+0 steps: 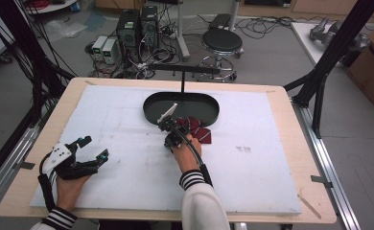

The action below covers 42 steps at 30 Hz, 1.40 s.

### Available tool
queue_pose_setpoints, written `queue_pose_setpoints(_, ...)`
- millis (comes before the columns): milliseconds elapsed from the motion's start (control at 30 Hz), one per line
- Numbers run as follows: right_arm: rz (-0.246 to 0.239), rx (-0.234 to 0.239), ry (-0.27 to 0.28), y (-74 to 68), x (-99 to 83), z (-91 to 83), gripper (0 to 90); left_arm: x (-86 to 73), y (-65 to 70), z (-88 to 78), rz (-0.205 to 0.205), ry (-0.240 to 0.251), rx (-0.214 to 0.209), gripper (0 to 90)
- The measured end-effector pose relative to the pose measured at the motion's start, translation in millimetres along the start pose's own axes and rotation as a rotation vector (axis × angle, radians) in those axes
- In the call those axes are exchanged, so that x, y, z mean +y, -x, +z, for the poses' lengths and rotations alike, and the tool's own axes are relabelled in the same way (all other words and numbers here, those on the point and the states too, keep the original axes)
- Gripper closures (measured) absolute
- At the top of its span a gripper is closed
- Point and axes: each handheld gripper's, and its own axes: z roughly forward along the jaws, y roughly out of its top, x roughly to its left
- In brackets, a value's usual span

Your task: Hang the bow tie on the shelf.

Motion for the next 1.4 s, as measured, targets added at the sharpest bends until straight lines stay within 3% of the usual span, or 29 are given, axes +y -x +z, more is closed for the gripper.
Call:
queue_pose_setpoints(267,-0.003,0.017,0.032,0.6,0.1,-3.5,86.9,0.0,-0.3,-0.1,0.0,0.0,0.0,13.3)
queue_pose_setpoints(467,0.022,0.038,0.075,2.4,-0.9,-9.7,86.9,0.0,-0.5,-0.1,0.0,-0.001,0.0,13.3)
queue_pose_setpoints(667,0.018,0.068,0.162,6.0,-2.9,-21.7,86.9,0.0,-0.4,0.0,-0.002,-0.001,0.001,13.3)
queue_pose_setpoints(767,0.018,0.094,0.246,7.9,-4.3,-32.1,86.8,0.0,-0.6,-0.1,-0.001,-0.001,0.0,13.3)
queue_pose_setpoints(1033,0.016,0.099,0.349,12.0,-8.0,-47.4,86.9,0.0,-0.4,0.0,-0.003,-0.001,0.002,13.3)
queue_pose_setpoints(1300,0.041,0.11,0.486,18.1,-13.5,-64.9,86.9,0.1,-0.4,0.0,-0.001,-0.002,0.001,13.3)
queue_pose_setpoints(1400,0.041,0.093,0.517,19.5,-15.1,-69.3,86.9,0.1,-0.3,0.0,0.0,-0.002,0.001,13.3)
